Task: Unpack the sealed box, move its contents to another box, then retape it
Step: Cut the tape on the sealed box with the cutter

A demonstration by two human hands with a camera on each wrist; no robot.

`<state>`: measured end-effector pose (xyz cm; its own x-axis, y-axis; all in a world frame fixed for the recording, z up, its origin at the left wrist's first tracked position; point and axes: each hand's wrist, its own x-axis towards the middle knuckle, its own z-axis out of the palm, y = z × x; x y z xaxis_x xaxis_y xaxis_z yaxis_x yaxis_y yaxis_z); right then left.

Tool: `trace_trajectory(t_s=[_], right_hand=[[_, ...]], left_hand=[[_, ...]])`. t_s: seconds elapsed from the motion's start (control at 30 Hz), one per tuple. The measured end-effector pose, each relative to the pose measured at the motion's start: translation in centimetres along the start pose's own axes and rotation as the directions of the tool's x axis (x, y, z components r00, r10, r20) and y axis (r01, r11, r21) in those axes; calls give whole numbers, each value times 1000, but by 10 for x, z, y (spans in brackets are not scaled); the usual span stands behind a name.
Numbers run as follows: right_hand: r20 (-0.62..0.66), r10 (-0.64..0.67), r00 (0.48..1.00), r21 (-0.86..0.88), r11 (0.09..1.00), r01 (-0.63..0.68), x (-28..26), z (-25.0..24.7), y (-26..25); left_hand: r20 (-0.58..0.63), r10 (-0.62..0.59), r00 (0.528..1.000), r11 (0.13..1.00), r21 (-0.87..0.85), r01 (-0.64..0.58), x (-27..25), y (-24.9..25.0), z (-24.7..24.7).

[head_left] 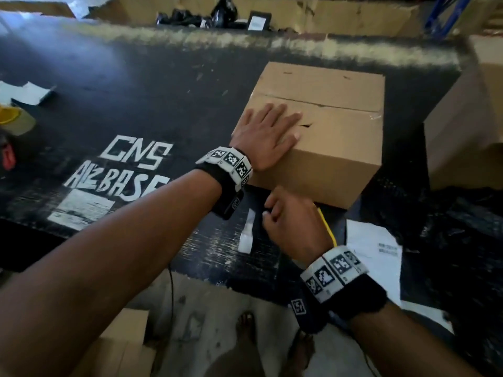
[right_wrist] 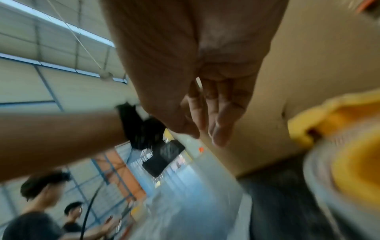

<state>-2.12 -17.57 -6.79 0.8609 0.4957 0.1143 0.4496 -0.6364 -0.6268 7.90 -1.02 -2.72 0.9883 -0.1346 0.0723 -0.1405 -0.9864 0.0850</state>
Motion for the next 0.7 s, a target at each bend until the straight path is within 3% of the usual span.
trace_trajectory(t_s=[0.1,0.17,0.43,0.6,0.63,0.7], right_hand=[[231,99,968,-101,992,-77,-4,49,-1],[284,188,940,-159,976,-147,-7,73,0],[191,415,889,-236,899,-369,5,101,-16],[242,559,793,-154,829,-537,16,100,-27],[258,557,790,-135,830,-541,17,97,-26],[247,496,832,-112,868,-484,12,80,-26]], left_hand=[[6,8,1000,1000,0,-8,1,-2,1],[9,12,1000,1000,-8,-11,1,-2,2],[2,44,999,999,-7,-44,2,-4,5],[3,75,997,997,0,-75,15,-12,-9],[6,78,997,997,-5,-78,19,-12,-14],[16,83,996,996,-23,-83,26,-15,-20]])
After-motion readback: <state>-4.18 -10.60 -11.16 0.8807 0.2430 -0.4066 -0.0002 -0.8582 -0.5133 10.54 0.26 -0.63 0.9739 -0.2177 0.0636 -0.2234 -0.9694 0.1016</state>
